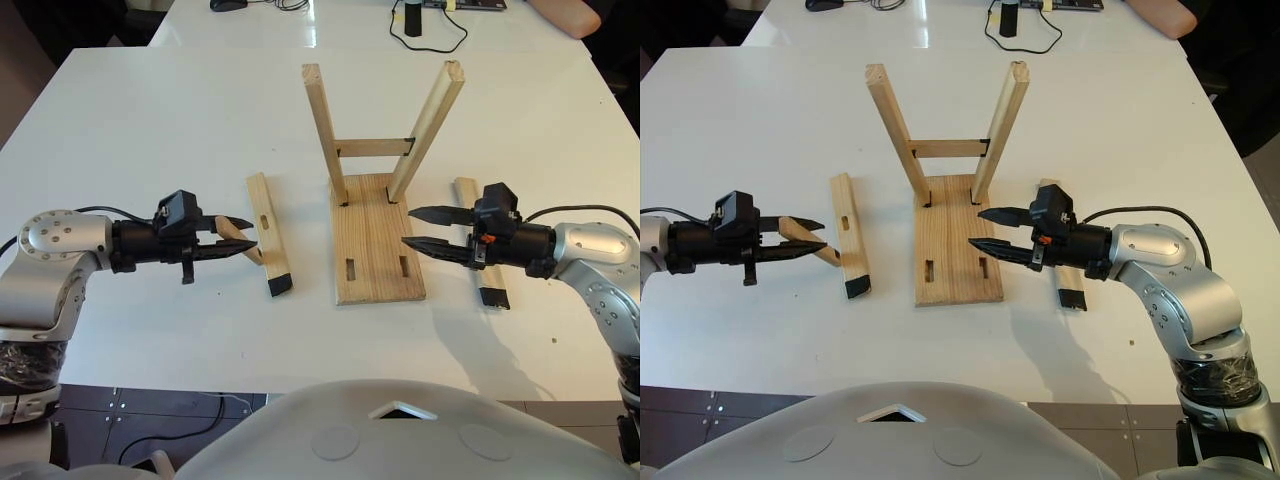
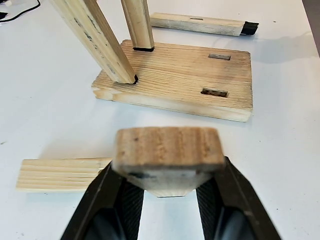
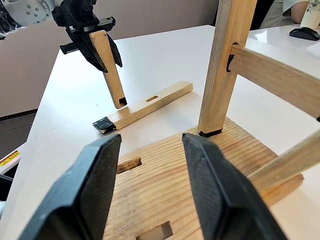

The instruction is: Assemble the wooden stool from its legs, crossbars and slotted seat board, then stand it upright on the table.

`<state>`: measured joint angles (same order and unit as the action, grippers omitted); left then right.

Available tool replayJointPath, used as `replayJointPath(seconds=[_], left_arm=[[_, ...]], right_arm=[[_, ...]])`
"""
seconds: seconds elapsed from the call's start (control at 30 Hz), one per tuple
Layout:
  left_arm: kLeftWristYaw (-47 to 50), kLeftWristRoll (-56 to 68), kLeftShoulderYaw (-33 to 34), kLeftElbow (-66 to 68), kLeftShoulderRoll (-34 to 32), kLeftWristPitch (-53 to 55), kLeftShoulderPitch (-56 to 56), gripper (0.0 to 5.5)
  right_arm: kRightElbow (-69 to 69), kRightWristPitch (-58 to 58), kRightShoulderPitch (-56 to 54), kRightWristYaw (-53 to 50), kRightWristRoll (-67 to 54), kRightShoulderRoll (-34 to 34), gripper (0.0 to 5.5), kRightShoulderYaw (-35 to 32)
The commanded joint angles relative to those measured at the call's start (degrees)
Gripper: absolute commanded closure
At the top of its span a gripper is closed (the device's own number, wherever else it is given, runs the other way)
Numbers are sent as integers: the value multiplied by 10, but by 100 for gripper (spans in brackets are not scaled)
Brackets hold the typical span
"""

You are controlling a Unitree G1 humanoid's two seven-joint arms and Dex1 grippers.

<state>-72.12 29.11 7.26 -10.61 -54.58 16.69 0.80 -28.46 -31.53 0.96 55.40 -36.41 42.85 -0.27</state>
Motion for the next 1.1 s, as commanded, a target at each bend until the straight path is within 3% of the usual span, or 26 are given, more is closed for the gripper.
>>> replayJointPath(seconds=[0.03, 0.53, 1.1], left_arm=[[4, -25, -7, 35, 0, -11, -44, 421], [7, -99, -79, 135, 49, -62, -161, 421], [-7, -89, -82, 123, 62, -45, -153, 421]], right_arm=[[9, 9, -15, 6, 12, 5, 325, 3], [22, 25, -17, 7, 35, -5, 325, 25], [20, 27, -10, 6, 43, -7, 325, 27]])
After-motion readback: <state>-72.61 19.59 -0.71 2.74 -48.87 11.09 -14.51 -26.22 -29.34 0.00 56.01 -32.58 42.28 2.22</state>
